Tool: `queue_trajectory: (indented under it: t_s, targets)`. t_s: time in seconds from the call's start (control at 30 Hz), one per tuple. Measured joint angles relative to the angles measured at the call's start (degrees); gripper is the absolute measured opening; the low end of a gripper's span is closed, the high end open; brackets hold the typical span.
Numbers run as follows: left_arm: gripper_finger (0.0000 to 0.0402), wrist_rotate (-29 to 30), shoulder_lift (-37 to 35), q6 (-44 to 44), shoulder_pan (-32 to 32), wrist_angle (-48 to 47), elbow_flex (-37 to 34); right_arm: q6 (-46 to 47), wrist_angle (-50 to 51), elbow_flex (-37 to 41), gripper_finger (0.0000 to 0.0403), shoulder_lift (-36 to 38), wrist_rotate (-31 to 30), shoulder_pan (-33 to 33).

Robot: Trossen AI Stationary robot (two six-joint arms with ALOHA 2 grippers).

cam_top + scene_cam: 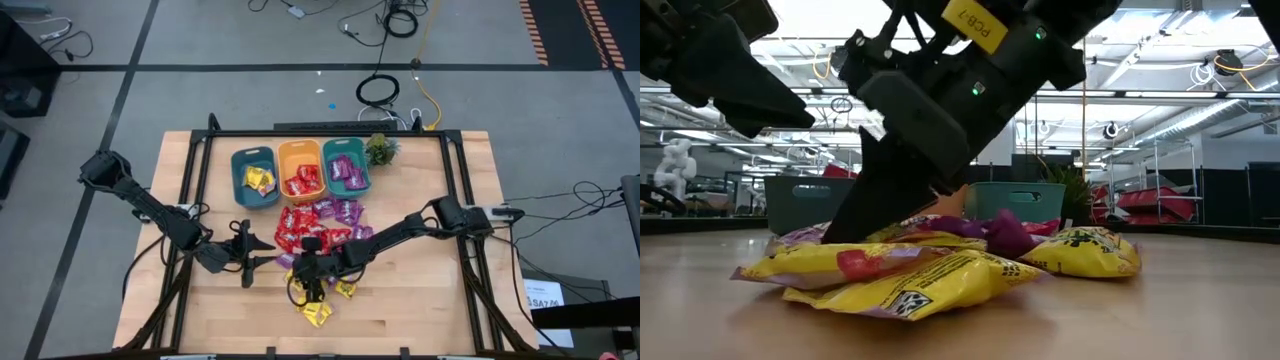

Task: Sort candy
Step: Put the yellow candy into the blue bin

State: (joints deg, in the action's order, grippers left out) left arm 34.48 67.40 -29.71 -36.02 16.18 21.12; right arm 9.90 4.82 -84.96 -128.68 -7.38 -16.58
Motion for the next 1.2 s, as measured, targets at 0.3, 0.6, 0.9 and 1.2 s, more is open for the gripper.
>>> queue_trajectory:
  t_s: [0.3, 0.6, 0.9, 1.2]
  targets:
    - [0.014, 0.0, 0.0, 0.02, 0.0, -0.15, 0.02, -1.81, 3.23, 0.09, 0.0014, 0.71, 0.28, -0.07]
    - [0.014, 0.0, 0.0, 0.04, -0.01, -0.2, 0.02, -3.82, 6.91, 0.44, 0.0001, 9.15, -0.34, 0.0]
    - [0.014, 0.0, 0.0, 0.07, 0.01, -0.14, 0.02, -7.77, 7.53, 0.33, 0.0, 16.75, -4.93, 0.69]
    - [0.014, 0.0, -0.02, 0.09, 0.01, 0.01, 0.02, -6.81, 3.74, -0.74, 0.0, 16.31, -4.26, 8.25]
